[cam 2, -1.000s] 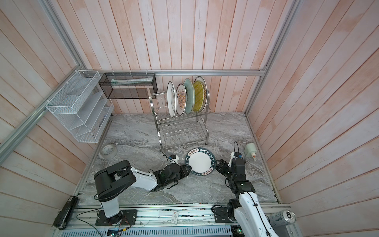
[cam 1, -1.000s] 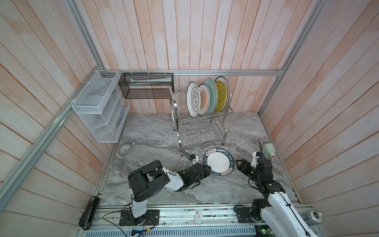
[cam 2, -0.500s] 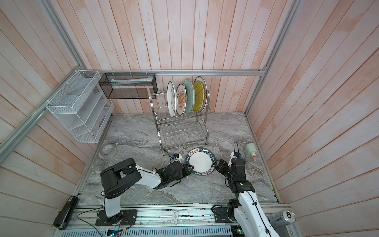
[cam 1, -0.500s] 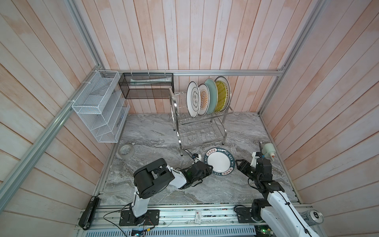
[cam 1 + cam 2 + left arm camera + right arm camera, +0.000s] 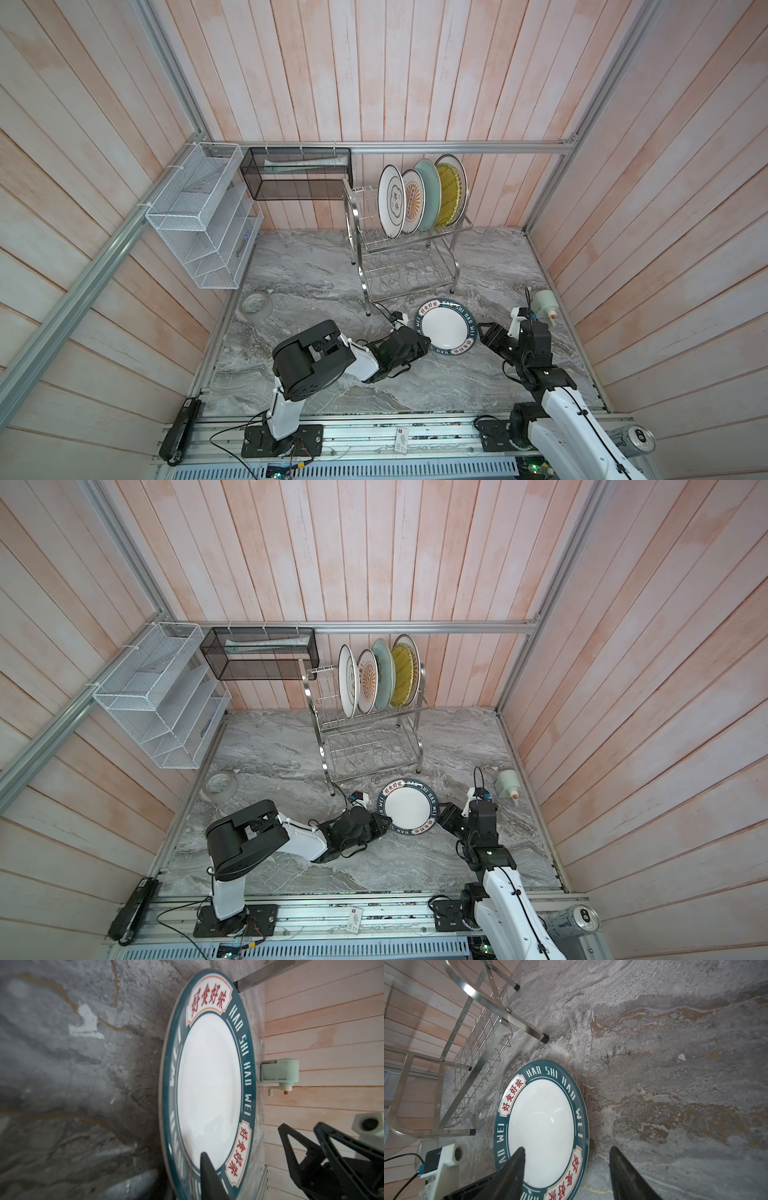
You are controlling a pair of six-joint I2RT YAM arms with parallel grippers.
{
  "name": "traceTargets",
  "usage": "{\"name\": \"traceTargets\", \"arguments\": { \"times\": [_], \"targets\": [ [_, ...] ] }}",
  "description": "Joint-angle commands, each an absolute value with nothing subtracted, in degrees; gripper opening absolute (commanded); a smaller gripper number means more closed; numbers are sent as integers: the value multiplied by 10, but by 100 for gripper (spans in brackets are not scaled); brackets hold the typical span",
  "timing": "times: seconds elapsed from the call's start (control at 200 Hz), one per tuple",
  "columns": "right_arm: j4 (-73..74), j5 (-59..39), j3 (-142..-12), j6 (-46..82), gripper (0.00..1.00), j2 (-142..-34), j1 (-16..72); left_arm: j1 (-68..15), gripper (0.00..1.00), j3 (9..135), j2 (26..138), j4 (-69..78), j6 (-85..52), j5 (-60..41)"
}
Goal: Load the plates into the dish rack
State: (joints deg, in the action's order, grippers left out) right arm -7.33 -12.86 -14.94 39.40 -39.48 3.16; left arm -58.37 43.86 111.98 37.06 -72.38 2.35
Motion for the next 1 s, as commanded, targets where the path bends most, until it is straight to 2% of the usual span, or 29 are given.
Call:
{"name": "traceTargets", "arguments": {
  "times": [0.0,0.305,0.365,0.405,0.995],
  "targets": [
    [-77,-133,-148,395,65,-387,27,-582,19,440,1143,332,-723,10],
    [-82,-132,-151,392,65,-385,25,-579,14,435,1142,335,-726,8],
    [-84,-131,-152,391,65,-385,25,-579,10,434,1142,337,-725,7],
    [-85,-130,-153,390,65,-385,24,-578,0,435,1142,336,-726,6],
    [-114,-109,-182,374,64,-371,11,-575,0,431,1126,358,-706,-36]
  ]
}}
